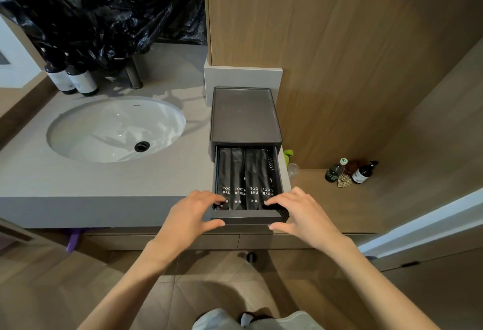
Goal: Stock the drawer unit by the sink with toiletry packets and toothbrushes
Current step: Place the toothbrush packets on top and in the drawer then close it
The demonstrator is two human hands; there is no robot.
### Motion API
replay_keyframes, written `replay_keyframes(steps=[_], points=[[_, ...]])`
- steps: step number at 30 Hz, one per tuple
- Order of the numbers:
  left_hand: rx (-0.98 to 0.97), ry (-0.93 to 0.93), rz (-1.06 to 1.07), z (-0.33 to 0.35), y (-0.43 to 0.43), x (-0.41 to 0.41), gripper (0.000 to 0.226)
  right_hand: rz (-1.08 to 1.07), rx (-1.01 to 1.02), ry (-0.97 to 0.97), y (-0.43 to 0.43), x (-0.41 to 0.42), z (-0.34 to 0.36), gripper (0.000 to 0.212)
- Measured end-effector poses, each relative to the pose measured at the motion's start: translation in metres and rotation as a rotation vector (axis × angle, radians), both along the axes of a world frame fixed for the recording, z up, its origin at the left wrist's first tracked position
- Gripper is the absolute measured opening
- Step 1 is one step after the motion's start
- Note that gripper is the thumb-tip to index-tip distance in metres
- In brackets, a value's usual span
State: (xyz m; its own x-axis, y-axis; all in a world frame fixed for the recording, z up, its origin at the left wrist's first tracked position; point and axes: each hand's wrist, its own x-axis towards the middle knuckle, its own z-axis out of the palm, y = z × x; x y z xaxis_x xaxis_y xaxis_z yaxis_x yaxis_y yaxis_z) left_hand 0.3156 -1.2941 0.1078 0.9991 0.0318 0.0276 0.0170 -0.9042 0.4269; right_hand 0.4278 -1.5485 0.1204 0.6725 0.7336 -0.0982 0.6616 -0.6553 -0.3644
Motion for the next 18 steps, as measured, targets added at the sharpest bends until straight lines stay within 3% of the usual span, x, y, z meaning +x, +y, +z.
replay_keyframes(steps=[5,18], points=[[0.089,0.037,-0.034,-0.001,-0.003,0.004,0.034,-0.006,-0.045,-0.104,0.002,0.000,-0.008,0.035],[0.105,0.023,-0.030,0.010,0.000,0.012,0.034,-0.007,-0.030,-0.130,0.006,0.011,0.001,0.037]])
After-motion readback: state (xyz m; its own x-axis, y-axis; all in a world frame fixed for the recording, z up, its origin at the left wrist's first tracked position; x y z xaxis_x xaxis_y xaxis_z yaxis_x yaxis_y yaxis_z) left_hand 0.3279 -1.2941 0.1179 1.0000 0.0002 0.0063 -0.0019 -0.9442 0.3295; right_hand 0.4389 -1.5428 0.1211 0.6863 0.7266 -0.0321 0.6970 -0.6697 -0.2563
